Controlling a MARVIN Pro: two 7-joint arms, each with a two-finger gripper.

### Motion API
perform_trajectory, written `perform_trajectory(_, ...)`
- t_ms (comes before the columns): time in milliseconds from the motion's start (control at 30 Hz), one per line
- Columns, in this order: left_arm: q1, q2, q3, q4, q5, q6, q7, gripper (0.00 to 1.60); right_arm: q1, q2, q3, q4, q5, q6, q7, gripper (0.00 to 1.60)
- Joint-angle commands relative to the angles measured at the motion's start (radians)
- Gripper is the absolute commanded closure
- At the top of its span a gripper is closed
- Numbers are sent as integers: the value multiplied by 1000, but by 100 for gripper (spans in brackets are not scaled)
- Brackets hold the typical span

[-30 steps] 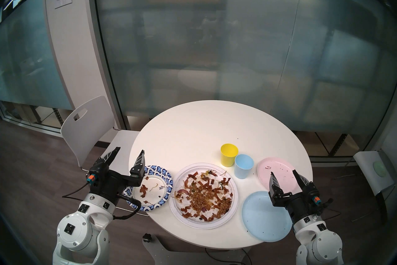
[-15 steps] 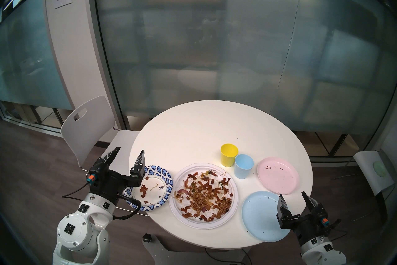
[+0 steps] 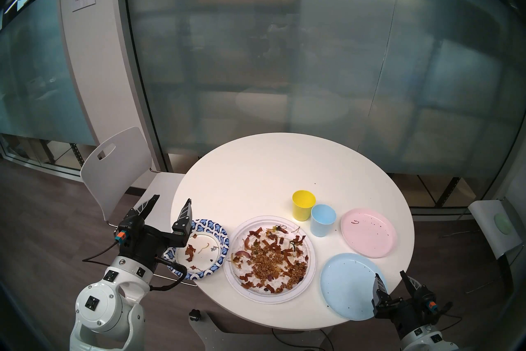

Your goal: Stack the plates into one stack

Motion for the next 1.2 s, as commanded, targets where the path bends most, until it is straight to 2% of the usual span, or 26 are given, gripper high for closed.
perform_trajectory(0,0,-2,0,-20,1,-3,2,0,56,28,11,16,14,21,8,0)
perform_trajectory(1033,0,-2,0,-20,1,-3,3,0,180,127,52,79,-1,221,55,0)
perform_trajectory(1100,0,-2,0,-20,1,-3,3,0,184,132,52,83,-3,232,58,7)
perform_trajectory(1167,0,-2,0,-20,1,-3,3,0,187,138,52,86,-9,245,59,6)
